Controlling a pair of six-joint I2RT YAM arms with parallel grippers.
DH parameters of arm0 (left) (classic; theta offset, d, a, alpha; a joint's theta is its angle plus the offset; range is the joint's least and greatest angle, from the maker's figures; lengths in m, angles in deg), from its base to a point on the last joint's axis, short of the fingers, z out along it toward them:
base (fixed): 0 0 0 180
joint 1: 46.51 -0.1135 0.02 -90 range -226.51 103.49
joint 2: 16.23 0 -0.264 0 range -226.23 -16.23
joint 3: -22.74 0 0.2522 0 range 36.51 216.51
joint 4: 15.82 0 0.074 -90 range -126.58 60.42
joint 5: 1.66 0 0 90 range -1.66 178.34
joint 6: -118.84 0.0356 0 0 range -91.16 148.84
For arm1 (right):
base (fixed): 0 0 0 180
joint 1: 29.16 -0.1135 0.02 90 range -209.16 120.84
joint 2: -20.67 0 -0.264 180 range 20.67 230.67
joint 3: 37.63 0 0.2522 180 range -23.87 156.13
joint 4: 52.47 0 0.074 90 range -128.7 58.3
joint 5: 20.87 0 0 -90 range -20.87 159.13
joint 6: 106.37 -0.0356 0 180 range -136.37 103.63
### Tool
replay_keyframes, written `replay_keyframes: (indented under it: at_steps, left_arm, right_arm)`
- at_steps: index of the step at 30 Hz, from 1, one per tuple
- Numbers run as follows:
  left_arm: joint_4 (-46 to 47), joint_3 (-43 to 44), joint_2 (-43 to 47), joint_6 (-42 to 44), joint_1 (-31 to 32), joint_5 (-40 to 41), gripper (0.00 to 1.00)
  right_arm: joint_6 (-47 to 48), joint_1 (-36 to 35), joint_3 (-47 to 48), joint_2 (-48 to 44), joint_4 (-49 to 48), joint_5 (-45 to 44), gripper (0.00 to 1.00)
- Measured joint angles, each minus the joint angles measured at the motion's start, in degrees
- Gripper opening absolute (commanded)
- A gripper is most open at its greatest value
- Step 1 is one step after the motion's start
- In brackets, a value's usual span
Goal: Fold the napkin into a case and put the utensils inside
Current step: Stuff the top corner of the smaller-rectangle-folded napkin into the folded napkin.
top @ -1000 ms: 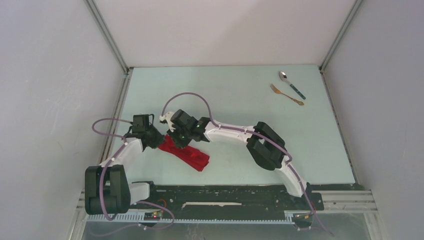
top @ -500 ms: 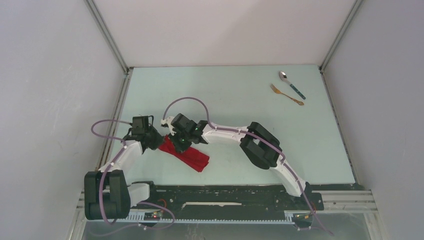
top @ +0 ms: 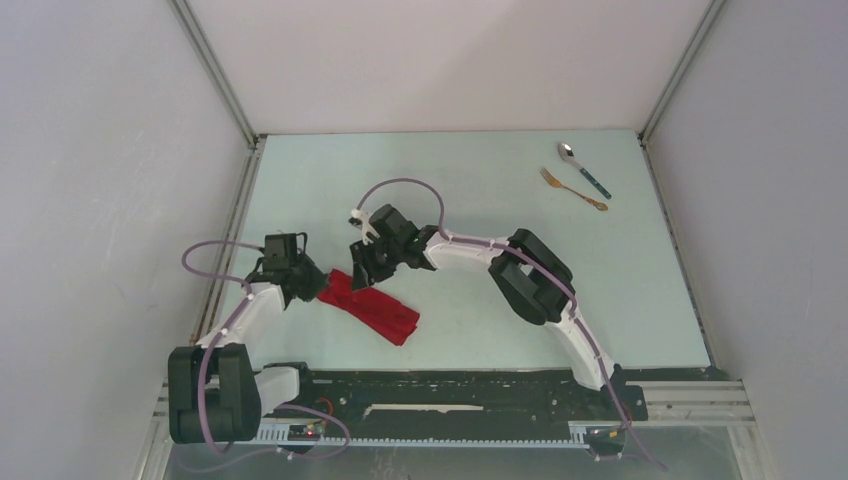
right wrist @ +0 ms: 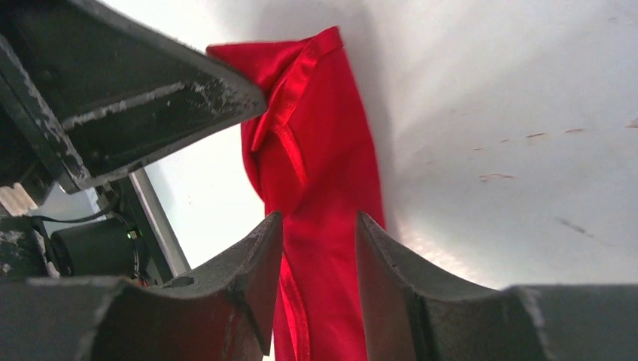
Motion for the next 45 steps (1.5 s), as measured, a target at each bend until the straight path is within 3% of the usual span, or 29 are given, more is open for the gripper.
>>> replay_keyframes:
  at_steps: [7,17,29,37,45]
  left_arm:
    - [-0.1,-0.5,0.1,0.0,0.0,0.0,0.00]
    - [-0.5,-0.5,0.5,0.0,0.0,0.2,0.00]
    - [-0.6,-0.5,0.5,0.0,0.0,0.4,0.00]
    - [-0.6,-0.5,0.5,0.0,0.0,0.5,0.00]
    - [-0.6,-0.5,0.5,0.0,0.0,0.5,0.00]
  right_arm:
    - [-2.8,1.0,3.5,3.1,-0.3,0.6,0.41]
    - [-0.3,-2.2,6.2,3.3,3.3,-5.3,0.50]
    - [4.5,-5.1,10.2,2.9,8.3,-11.2,0.54]
    - [5.9,-5.1,11.6,2.9,9.5,-11.9,0.49]
    - [6.0,-5.1,11.6,2.9,9.7,-12.0,0.53]
